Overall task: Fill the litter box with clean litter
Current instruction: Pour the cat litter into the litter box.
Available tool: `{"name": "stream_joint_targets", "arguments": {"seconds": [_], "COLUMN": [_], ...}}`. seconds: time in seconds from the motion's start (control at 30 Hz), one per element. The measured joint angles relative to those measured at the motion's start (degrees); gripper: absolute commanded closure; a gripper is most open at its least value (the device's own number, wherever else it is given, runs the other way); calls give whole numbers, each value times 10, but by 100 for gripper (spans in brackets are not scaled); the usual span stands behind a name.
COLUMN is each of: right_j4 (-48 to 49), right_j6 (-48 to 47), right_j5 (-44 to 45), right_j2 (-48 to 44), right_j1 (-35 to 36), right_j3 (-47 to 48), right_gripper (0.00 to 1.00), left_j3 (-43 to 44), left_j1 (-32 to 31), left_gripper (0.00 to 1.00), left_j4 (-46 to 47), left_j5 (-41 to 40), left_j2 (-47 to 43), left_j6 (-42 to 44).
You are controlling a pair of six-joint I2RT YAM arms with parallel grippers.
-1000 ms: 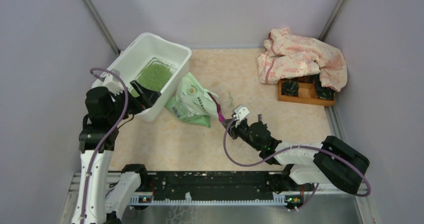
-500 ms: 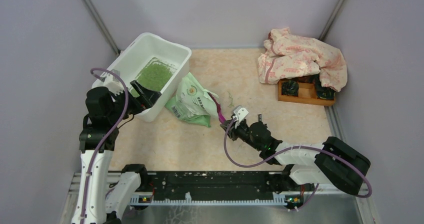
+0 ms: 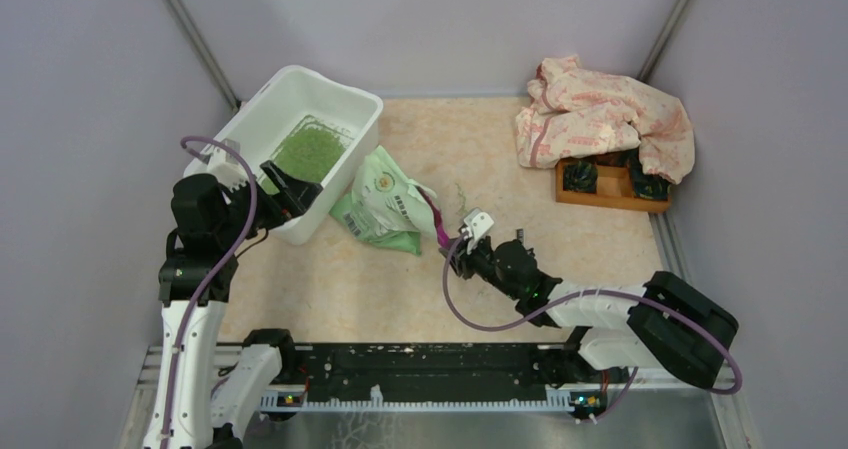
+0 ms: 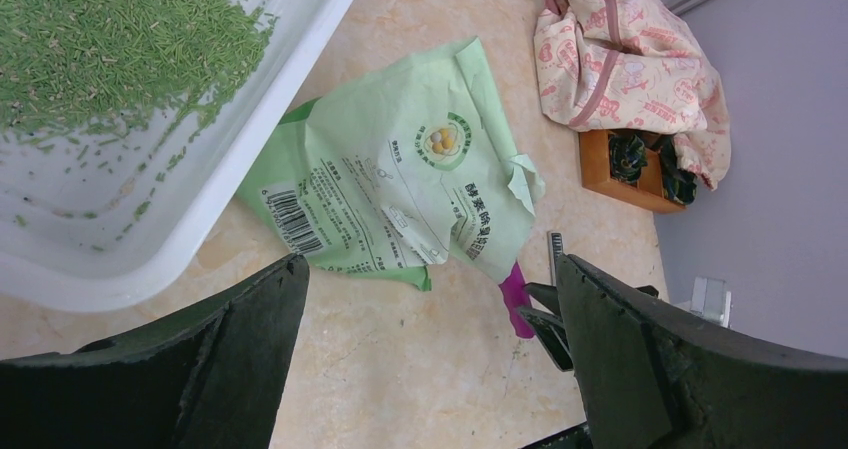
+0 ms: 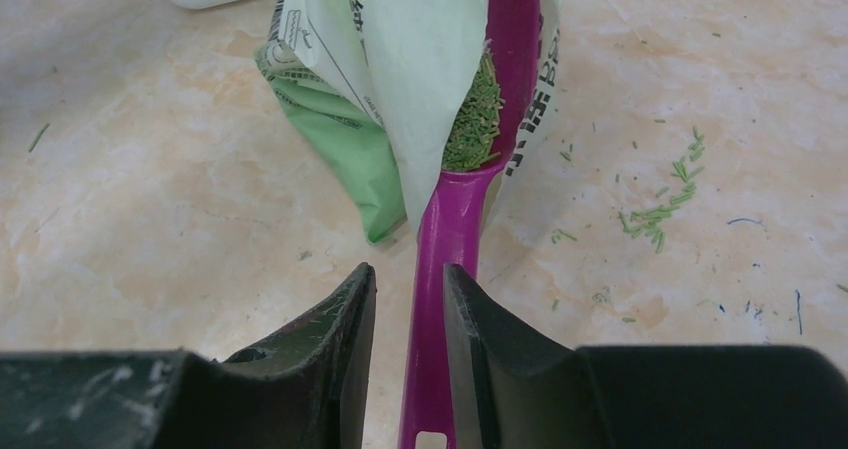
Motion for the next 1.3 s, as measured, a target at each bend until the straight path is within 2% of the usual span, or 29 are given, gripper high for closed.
{"name": "stream_joint_targets", "arguments": {"seconds": [0.17,0.4,0.8,1.3], "right_j4": [-20,-50,-71,-84], "right_j6": [0,-3,-7,-12], "right_j5": [20,47,50,35], "right_j2": [1,1,1,57], "right_j1": [0,-1,-3,-10], "right_j3": [8,12,18,68], "right_gripper": [67,59,59,60], "left_j3": [0,0,-1,-1], "left_j1": [0,0,0,0], "left_gripper": [1,1,1,1], "left_j4": [0,3,3,3], "left_j5": [0,0,0,0], "left_j2": [0,0,0,0], "left_j6": [0,0,0,0]}}
